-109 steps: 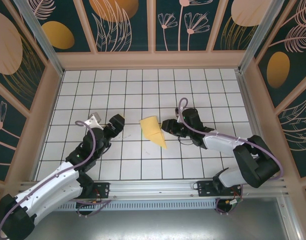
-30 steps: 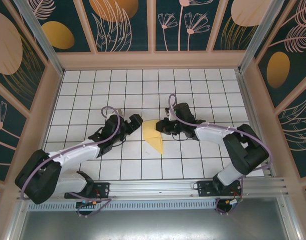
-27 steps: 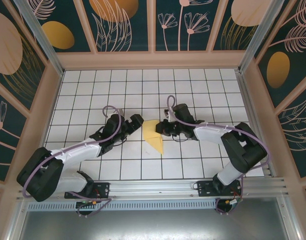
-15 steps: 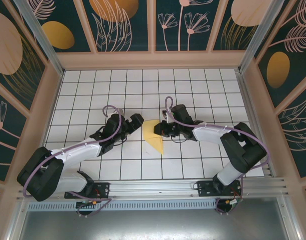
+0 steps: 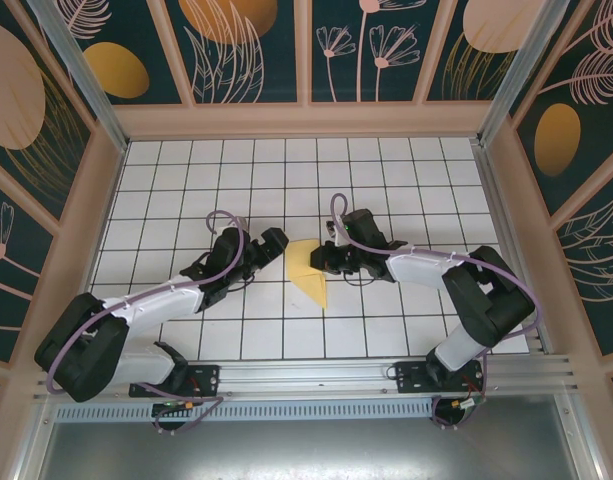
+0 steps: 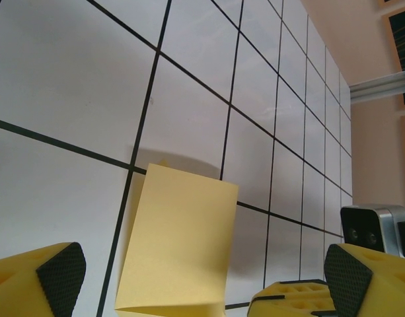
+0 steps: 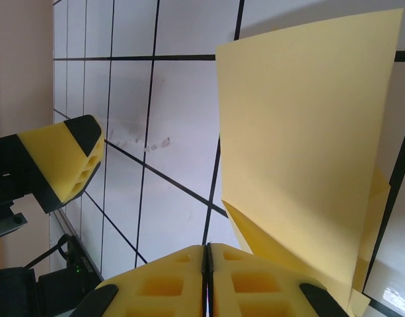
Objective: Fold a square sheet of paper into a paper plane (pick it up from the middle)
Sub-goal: Fold the wing for the fifth time at the center of the table.
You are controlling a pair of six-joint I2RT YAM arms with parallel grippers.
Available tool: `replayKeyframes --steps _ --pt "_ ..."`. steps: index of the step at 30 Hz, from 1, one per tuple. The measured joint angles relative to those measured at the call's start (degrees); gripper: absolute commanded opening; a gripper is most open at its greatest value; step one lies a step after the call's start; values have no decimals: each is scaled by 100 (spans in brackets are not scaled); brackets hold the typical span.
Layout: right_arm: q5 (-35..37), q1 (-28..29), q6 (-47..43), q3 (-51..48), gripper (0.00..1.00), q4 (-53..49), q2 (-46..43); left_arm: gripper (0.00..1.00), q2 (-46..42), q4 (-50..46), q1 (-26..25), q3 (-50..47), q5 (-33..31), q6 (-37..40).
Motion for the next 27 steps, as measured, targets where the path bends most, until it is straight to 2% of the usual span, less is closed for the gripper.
replayKeyframes --steps 16,27 --pt "-96 -4 -170 -203 11 -109 131 92 476 28 -2 164 367 48" --pt "-109 -339 -131 -927 11 380 313 91 820 31 -2 358 656 70"
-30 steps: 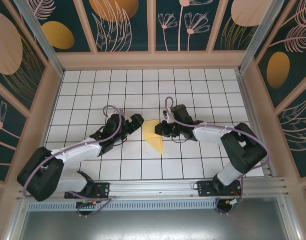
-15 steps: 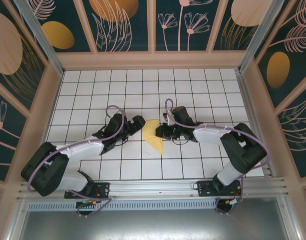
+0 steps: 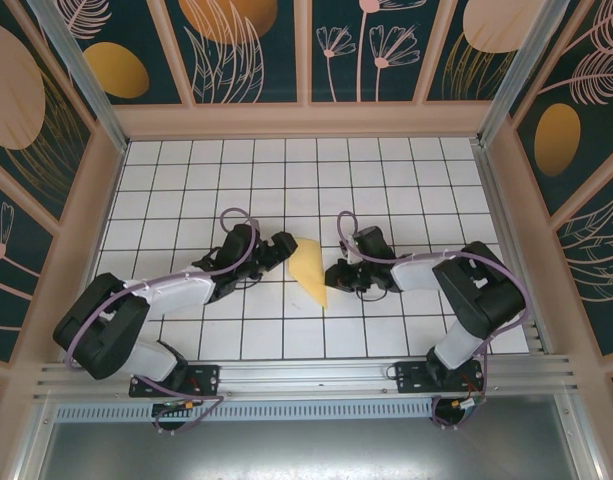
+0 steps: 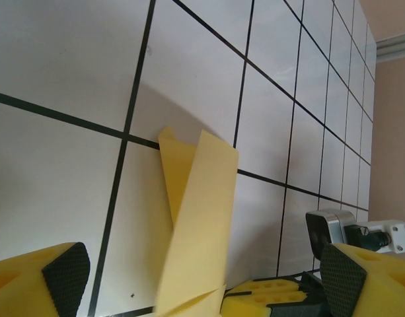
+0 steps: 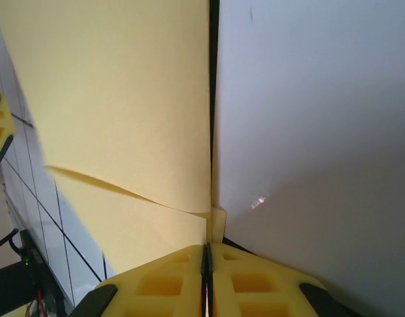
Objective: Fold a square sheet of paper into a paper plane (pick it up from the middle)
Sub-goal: Fold the wing for the fifth time at the center of the table.
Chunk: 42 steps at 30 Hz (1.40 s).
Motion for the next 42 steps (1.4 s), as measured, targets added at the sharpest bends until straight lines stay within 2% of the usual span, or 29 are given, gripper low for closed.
replayKeyframes --steps 10,19,23,31,42 --pt "-90 -52 111 -76 11 190 26 83 389 48 0 223 310 76" --pt "-109 -61 120 -109 11 256 37 86 651 -39 2 400 365 79" --pt "-122 -66 120 -107 11 258 42 82 743 -70 17 435 387 76" --pt "-168 -90 203 -107 11 291 70 81 1032 -26 26 514 553 70" --pt "-184 -94 264 -114 11 317 74 64 1117 254 28 516 907 -22"
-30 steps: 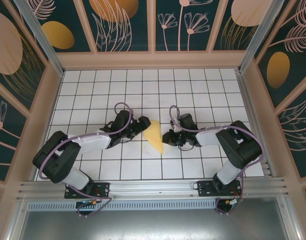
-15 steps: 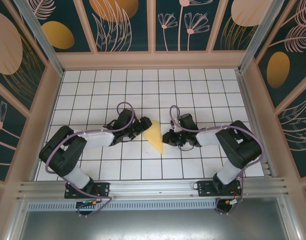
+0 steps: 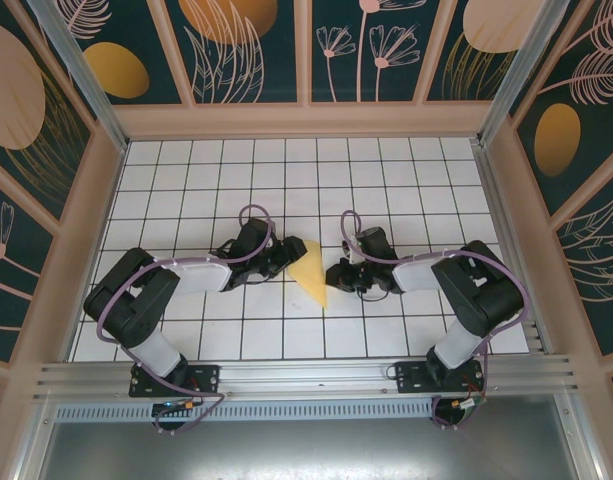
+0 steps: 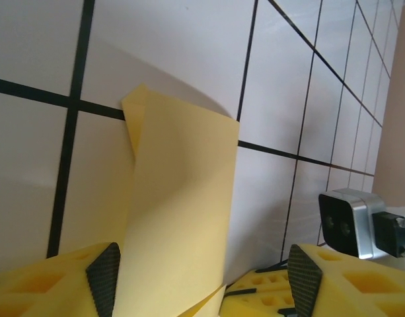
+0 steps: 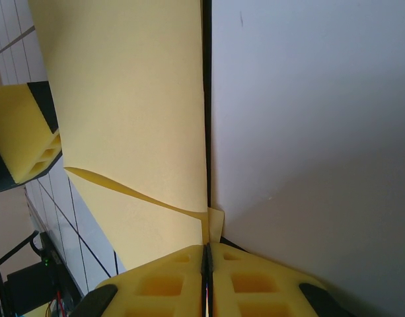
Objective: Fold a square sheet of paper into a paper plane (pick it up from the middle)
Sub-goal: Fold the wing for the fifth time at the center of the table.
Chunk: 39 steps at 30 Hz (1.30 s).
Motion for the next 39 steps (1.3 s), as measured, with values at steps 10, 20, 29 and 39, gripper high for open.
replayKeyframes --steps 10,20,29,39 --pt "35 2 4 -72 11 109 -35 48 0 238 0 2 210 -42" --pt "85 11 48 -72 12 98 -57 36 22 389 0 2 363 -68" --pt "317 133 20 -20 17 -79 -184 12 68 376 -2 13 363 -94" --pt "2229 1158 -483 170 45 -955 -1534 9 28 304 0 11 201 -332"
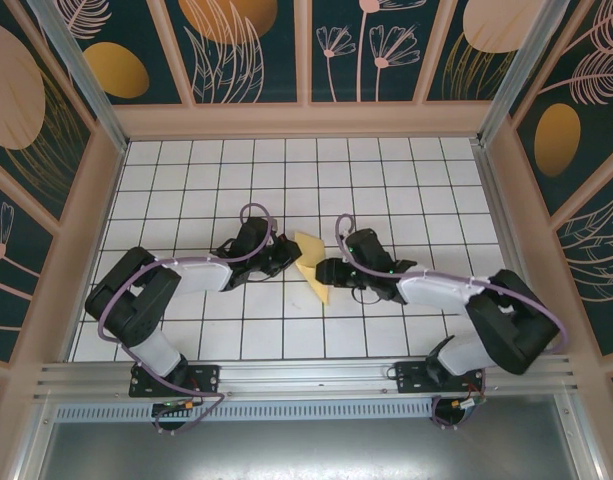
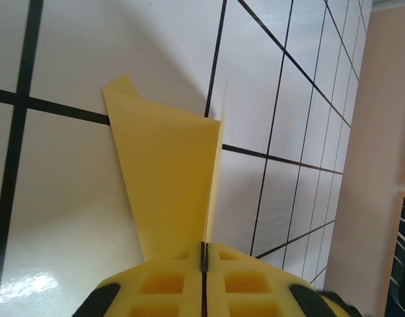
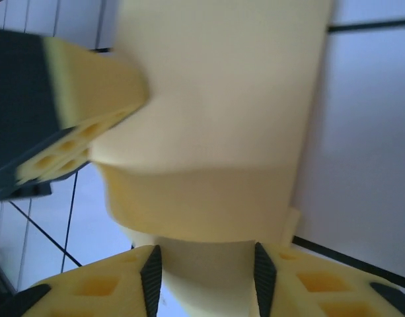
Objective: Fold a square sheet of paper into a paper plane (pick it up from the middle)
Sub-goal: Fold the wing for the fifth time at the center of the table.
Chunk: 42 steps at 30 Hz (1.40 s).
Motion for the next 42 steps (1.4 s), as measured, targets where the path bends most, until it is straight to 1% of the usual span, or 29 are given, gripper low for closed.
replayKeyframes --steps 2,8,11,13,15,18,21,25,28,31,35,38,40,42 --pt "610 433 -111 66 45 -173 -142 9 -28 -52 0 0 -66 -44" --pt "2162 1405 -411 138 46 -581 -160 9 -44 -76 0 2 -127 -127" --pt "3014 1670 -315 361 49 -966 -90 9 -44 -76 0 2 -127 -127" --pt "3394 1679 -286 433 49 -1091 -107 9 -44 -81 0 2 -127 -129" --pt "3519 1668 -337 428 49 -1113 -192 10 -44 -92 0 2 -127 -133" --pt "3495 1757 -481 361 48 -960 -459 10 -44 -105 -2 11 -127 -151" --pt "3539 1945 -581 271 48 -793 -664 10 -44 -127 0 37 -127 -170" --pt "3456 2190 -708 205 48 -492 -647 10 -44 -142 -2 55 -125 -173" --pt "3451 2406 -785 208 47 -334 -374 10 -44 -160 0 85 -125 -173" --pt "3530 2441 -787 262 47 -404 87 10 -44 -166 0 87 -125 -175" --pt "3987 2446 -787 468 47 -621 605 10 -44 -179 -2 87 -125 -175" --pt "4238 2446 -870 636 42 -686 881 10 -44 -181 0 87 -122 -175" --pt "4350 2446 -925 741 33 -713 1036 10 -44 -181 0 87 -122 -175" --pt "4452 2450 -929 835 30 -765 1182 10 -44 -181 -2 87 -122 -175"
